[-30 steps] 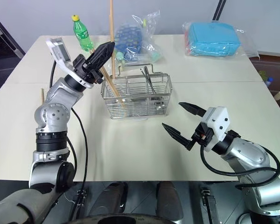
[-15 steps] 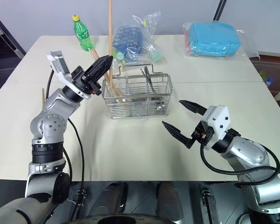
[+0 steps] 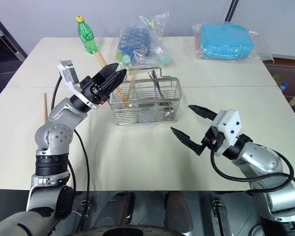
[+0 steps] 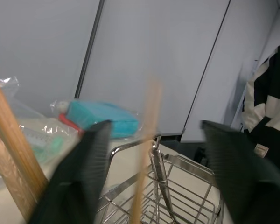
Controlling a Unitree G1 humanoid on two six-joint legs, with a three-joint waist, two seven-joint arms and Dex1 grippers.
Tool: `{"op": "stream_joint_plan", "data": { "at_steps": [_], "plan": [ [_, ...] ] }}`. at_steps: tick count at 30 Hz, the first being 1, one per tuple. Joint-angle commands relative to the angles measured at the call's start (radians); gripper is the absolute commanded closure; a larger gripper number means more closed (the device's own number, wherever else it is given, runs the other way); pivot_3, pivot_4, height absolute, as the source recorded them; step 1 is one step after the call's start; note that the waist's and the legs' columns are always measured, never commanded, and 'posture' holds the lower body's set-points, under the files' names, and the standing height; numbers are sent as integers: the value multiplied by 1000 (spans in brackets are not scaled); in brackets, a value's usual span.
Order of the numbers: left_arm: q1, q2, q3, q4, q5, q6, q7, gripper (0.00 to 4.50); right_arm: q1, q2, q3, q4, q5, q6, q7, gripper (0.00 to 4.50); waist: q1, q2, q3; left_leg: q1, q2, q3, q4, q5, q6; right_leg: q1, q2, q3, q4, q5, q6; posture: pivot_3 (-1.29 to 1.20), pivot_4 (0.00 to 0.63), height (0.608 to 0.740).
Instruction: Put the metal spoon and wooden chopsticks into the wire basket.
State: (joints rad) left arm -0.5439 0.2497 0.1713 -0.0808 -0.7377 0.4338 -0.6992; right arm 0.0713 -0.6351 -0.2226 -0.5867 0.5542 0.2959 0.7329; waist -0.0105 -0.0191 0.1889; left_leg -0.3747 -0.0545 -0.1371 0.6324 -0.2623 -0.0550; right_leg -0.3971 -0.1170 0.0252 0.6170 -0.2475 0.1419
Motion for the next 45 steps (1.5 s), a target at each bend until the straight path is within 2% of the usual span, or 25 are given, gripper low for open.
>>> {"op": "stream_joint_plan", "data": {
  "at_steps": [1,10,16,21,25,28,33,39,45],
  "plan": [
    [-10,7,11,-36,-13,-11,1,62,1,-2,-20,-22,4,-18,1,0,0,0,0,0,0,0,0,0,0,0,0,0,0,0,0,0,150,740],
    [-131,12,109,-52,-142,30,103,62,12,-5,-14,-26,16,-11,14,0,0,0,0,0,0,0,0,0,0,0,0,0,0,0,0,0,150,740],
    [-214,100,228,-9,-181,42,214,62,57,-38,-16,-107,78,12,68,0,-4,0,0,0,0,0,-1,0,0,0,0,0,0,0,0,0,150,740],
    [-171,180,276,85,-72,3,316,62,66,-56,-8,-147,112,28,84,0,-1,0,0,1,0,0,0,0,0,0,0,0,0,0,0,0,150,740],
    [-86,256,264,219,171,-16,530,62,71,-70,17,-172,127,33,112,0,1,0,0,1,0,0,0,0,0,0,0,0,0,0,0,0,150,740],
    [16,303,258,224,294,67,675,62,76,-79,25,-189,147,43,128,0,-7,0,0,1,0,0,-1,0,0,-1,0,0,0,0,0,0,150,740],
    [109,312,283,94,319,270,800,62,41,-104,29,-168,169,54,158,0,9,-6,2,-1,0,-2,-1,0,0,-1,0,0,0,0,0,0,150,740],
    [101,336,307,38,345,627,904,62,-5,-100,52,-119,153,51,181,0,20,-7,1,0,0,-1,-1,0,0,-1,0,0,0,0,0,0,150,740],
    [59,340,293,44,369,725,888,62,-31,-94,67,-93,145,46,184,0,20,-7,1,0,0,-1,-2,0,0,-2,0,-1,1,0,0,0,150,740]
  ]
}}
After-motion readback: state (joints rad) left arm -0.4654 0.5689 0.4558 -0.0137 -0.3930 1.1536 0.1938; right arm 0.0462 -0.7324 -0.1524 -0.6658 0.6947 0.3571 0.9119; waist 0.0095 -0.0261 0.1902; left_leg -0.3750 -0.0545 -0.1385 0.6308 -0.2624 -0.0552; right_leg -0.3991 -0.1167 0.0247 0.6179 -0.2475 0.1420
